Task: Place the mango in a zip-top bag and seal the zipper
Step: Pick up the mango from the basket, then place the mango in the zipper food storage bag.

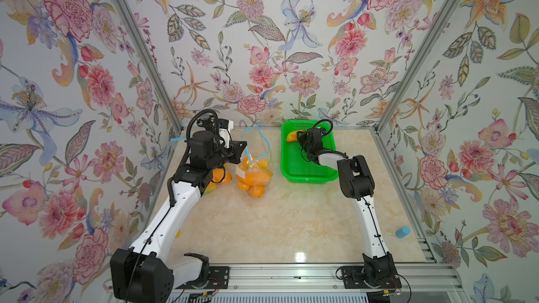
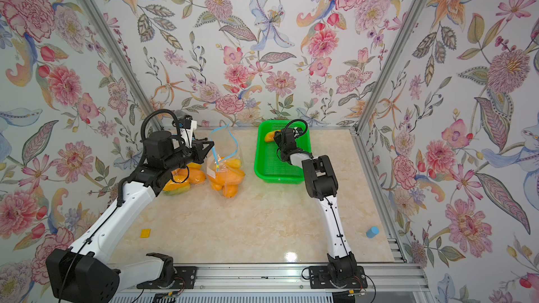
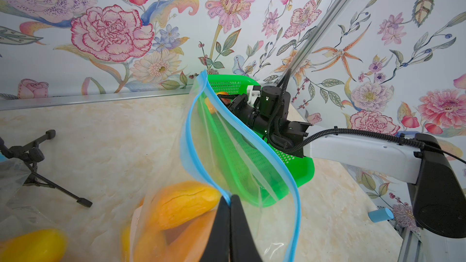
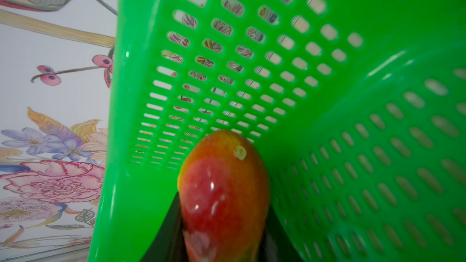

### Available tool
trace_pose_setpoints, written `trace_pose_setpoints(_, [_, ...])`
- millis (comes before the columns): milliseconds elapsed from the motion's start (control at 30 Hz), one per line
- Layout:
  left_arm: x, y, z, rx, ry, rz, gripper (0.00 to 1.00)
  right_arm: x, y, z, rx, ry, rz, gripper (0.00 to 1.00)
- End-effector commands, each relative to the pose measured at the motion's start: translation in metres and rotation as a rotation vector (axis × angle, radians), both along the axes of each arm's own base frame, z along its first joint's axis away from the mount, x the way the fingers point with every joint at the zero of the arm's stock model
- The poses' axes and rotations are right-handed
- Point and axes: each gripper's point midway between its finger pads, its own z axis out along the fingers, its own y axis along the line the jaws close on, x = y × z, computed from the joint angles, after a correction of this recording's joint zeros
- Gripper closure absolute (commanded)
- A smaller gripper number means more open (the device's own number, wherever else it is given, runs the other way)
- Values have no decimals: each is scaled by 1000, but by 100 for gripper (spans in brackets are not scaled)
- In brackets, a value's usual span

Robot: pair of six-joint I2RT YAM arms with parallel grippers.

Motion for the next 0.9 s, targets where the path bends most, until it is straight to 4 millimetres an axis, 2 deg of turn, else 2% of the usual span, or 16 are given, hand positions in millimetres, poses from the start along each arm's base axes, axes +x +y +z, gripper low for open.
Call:
trace_pose_setpoints(0, [4, 5, 9, 15, -28, 10, 100, -9, 1, 49, -58, -106, 52, 75])
trace_pose_setpoints(100, [4, 6, 9, 17, -28, 17, 100, -26, -1, 87, -93, -178, 95, 77])
trace_pose_setpoints(200, [4, 7, 9, 17, -31, 23, 100, -52, 9, 132, -101, -278, 197, 79])
trace_pose_setpoints(300, [4, 7, 11, 13, -35, 22, 100, -95, 28, 189, -137, -422, 316, 80])
trace_pose_setpoints(400, [4, 7, 10, 13, -32, 26, 100, -148, 54, 253, -225, -599, 417, 80])
trace_pose_setpoints(467, [4, 7, 8, 12, -29, 26, 100, -179, 69, 285, -272, -691, 468, 79])
trace_pose_setpoints(533, [4, 8, 6, 8, -26, 31, 100, -199, 79, 307, -269, -749, 498, 79])
trace_pose_setpoints(600, [3, 7, 6, 1, -24, 27, 100, -215, 94, 321, -276, -806, 536, 79])
trace_pose_setpoints(667, [3, 7, 6, -7, -24, 26, 100, -231, 123, 326, -322, -860, 620, 78])
trace_pose_setpoints(767, [2, 6, 9, -17, -32, 25, 100, -238, 153, 314, -395, -865, 727, 77])
trace_pose_setpoints(800, [2, 6, 10, -18, -34, 25, 100, -248, 168, 311, -403, -874, 760, 77])
trace_pose_setpoints(867, [1, 6, 13, -23, -38, 23, 100, -251, 180, 301, -443, -878, 784, 75])
